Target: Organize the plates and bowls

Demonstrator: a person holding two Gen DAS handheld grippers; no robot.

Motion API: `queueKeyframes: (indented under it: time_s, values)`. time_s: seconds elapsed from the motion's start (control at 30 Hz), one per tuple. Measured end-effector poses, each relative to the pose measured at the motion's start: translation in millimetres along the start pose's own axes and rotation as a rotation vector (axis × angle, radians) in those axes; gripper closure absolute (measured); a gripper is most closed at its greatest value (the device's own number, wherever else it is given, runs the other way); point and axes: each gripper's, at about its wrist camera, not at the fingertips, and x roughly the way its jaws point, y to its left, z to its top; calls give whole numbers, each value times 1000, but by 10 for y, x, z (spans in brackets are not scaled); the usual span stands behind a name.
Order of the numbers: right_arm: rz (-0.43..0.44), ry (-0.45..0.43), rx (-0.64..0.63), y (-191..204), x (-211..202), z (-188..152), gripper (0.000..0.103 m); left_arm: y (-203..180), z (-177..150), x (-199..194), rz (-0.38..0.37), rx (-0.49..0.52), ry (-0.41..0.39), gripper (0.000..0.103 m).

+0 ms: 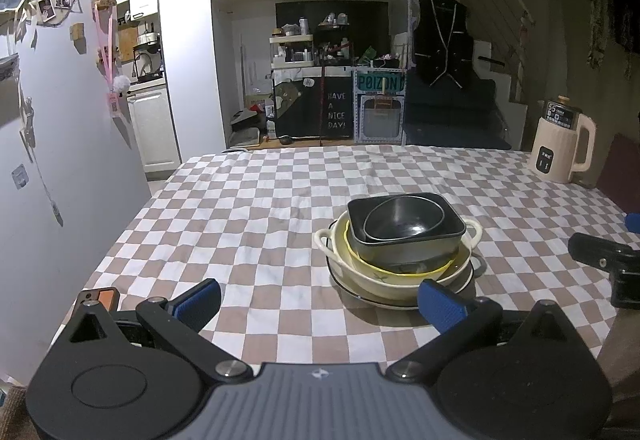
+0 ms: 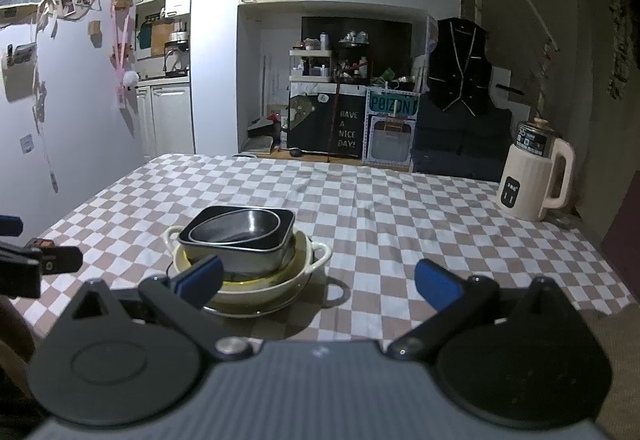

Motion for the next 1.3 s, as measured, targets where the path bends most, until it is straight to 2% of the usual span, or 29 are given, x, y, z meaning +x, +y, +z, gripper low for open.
queueKeyframes:
  time_s: [0.27,1.3]
  values:
    - [-18,8,-2,-6,9,-26,1,-11,3,30,-6,8,-4,0]
    - [4,15,-19,32,3,-36,1,-41,5,40,-11,9,-7,0]
